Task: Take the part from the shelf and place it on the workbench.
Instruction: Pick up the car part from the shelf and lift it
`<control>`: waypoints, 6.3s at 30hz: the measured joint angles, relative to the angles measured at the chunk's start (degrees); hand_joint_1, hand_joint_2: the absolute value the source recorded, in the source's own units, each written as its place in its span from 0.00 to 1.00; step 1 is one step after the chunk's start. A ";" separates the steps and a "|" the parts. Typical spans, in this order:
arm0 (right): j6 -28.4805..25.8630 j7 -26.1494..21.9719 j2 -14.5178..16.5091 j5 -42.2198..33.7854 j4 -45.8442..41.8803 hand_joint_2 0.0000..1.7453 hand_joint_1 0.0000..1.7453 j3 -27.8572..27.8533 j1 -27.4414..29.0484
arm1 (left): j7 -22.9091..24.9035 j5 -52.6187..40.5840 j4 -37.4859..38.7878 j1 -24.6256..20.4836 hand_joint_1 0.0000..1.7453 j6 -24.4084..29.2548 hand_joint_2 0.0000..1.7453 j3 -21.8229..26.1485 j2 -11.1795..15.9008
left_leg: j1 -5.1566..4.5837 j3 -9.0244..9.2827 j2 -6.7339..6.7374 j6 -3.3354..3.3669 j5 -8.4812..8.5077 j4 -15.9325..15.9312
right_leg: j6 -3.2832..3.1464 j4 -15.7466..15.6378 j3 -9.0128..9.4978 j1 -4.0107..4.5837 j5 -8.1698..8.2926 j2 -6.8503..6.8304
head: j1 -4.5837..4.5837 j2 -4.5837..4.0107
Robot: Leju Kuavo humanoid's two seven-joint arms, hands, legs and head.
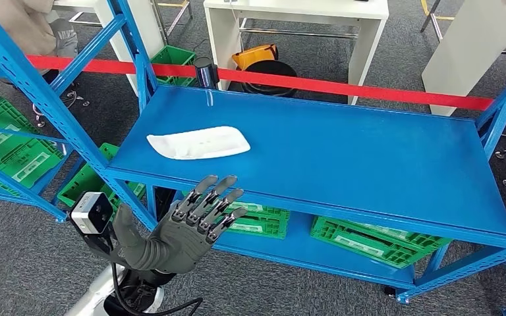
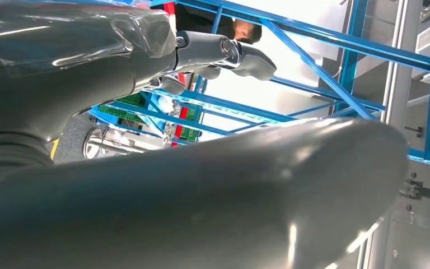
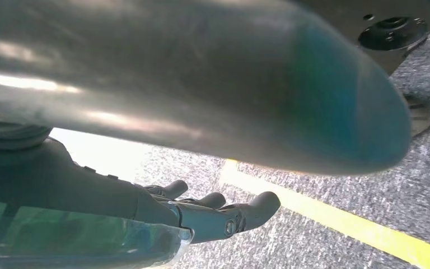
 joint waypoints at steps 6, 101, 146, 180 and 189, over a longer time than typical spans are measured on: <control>-0.27 0.00 0.02 -0.31 -0.29 0.00 0.00 0.23 0.05 | -0.08 0.15 0.02 -0.05 0.00 -0.25 0.00 0.04 -0.03 | -0.69 7.59 0.00 2.25 6.61 -15.30 | 0.35 -0.20 0.09 0.29 0.16 0.25 | 0.06 0.00; 2.36 0.06 4.08 -1.84 1.11 0.00 0.00 0.40 -1.01 | 1.91 -1.40 -0.74 -0.08 0.00 1.01 0.00 -0.30 1.21 | -1.77 3.42 -1.42 3.75 11.60 -15.83 | 0.22 -2.98 9.84 0.82 -6.58 1.48 | 0.15 0.00; 0.88 0.13 2.22 -1.86 1.20 0.00 0.00 1.80 -1.42 | 1.07 -1.43 -1.01 0.56 0.00 1.01 0.00 0.10 1.35 | -0.92 9.99 -0.44 1.88 5.52 -17.00 | 1.31 -0.86 -0.49 0.65 0.97 -0.16 | 0.14 0.00; 1.01 -0.09 3.26 -4.72 1.04 0.00 0.00 1.99 -1.27 | -0.03 -12.40 0.31 -0.60 0.00 7.49 1.00 -0.20 1.15 | -0.29 7.80 -0.21 0.78 5.20 -14.93 | -0.03 -1.23 -0.13 0.27 1.10 -0.04 | 0.15 0.00; 1.01 -0.36 3.70 -4.79 1.03 0.00 0.00 1.99 -1.09 | -0.14 -12.79 0.93 -0.87 0.00 7.57 1.00 -0.29 1.22 | 0.17 5.21 -0.01 0.35 4.83 -9.79 | -0.43 -1.26 0.15 0.29 1.02 0.12 | 0.12 0.00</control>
